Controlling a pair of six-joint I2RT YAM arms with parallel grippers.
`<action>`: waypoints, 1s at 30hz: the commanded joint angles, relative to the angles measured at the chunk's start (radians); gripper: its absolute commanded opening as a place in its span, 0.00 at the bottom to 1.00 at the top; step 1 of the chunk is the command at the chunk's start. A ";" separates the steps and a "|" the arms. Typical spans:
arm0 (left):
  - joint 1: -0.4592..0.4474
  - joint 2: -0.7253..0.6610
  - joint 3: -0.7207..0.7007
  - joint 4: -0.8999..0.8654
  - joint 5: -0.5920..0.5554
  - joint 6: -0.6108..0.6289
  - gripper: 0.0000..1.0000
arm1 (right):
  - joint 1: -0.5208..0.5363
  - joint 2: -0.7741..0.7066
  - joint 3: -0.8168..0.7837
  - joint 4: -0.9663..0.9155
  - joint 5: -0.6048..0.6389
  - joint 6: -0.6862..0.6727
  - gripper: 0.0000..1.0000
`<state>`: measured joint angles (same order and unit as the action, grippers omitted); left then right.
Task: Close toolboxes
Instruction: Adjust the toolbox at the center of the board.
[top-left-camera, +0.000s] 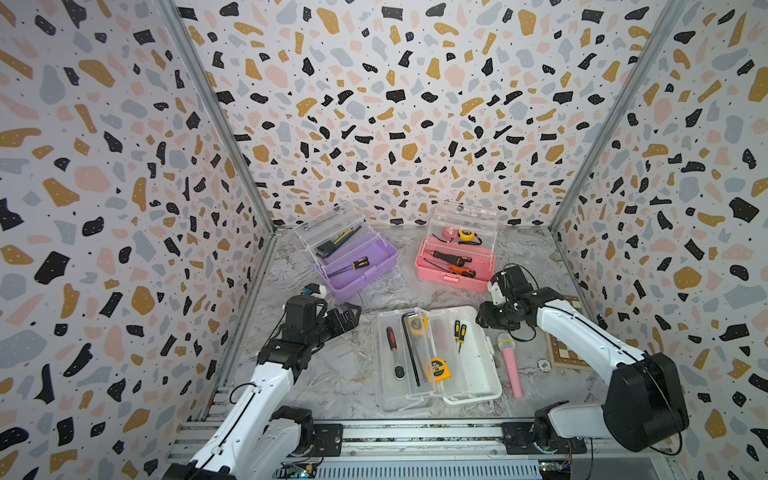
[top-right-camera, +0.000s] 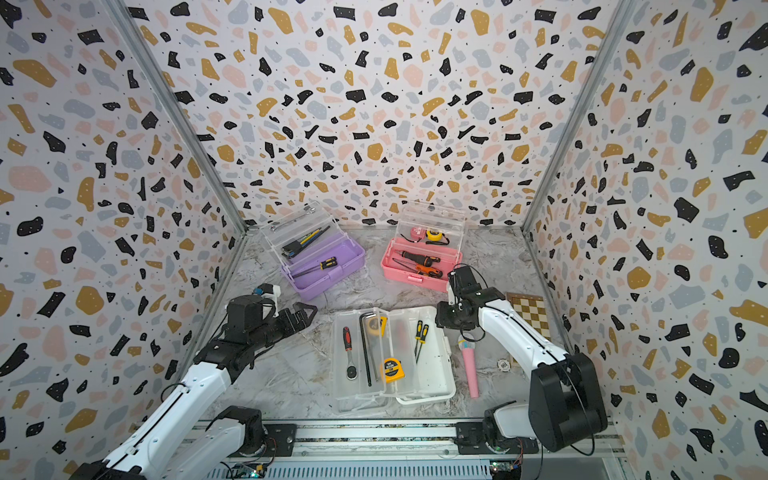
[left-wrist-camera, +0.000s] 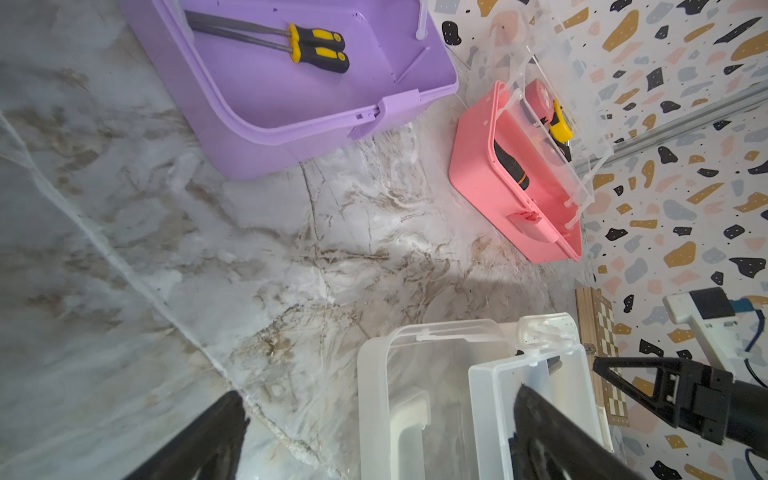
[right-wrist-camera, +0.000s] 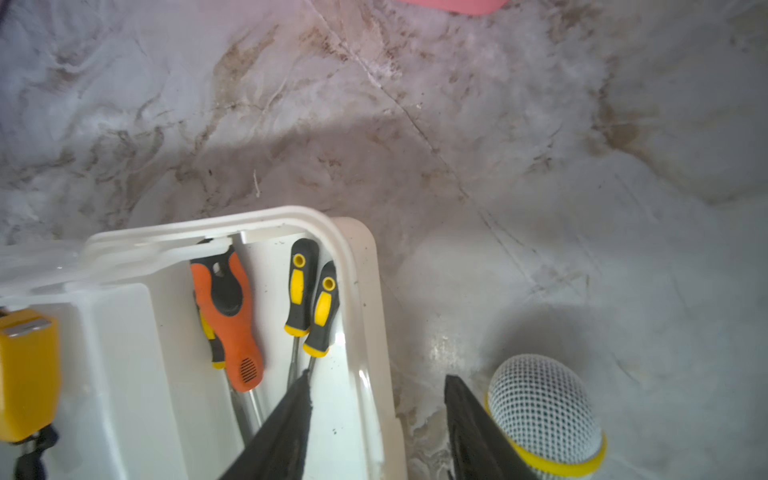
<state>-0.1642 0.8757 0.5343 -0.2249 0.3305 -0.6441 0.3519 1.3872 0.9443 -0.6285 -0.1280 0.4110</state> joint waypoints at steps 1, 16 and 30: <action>-0.003 0.000 -0.017 0.036 0.023 0.018 0.99 | 0.029 0.043 0.050 -0.007 0.076 -0.050 0.49; -0.003 -0.031 -0.033 0.062 0.005 0.011 0.99 | 0.100 0.193 0.115 0.057 0.191 -0.064 0.24; -0.003 -0.095 -0.017 -0.055 -0.012 0.019 0.99 | 0.091 0.098 0.048 0.112 0.260 0.025 0.00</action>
<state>-0.1646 0.7971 0.5072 -0.2577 0.3294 -0.6434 0.4519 1.5436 0.9993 -0.5373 0.0669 0.3817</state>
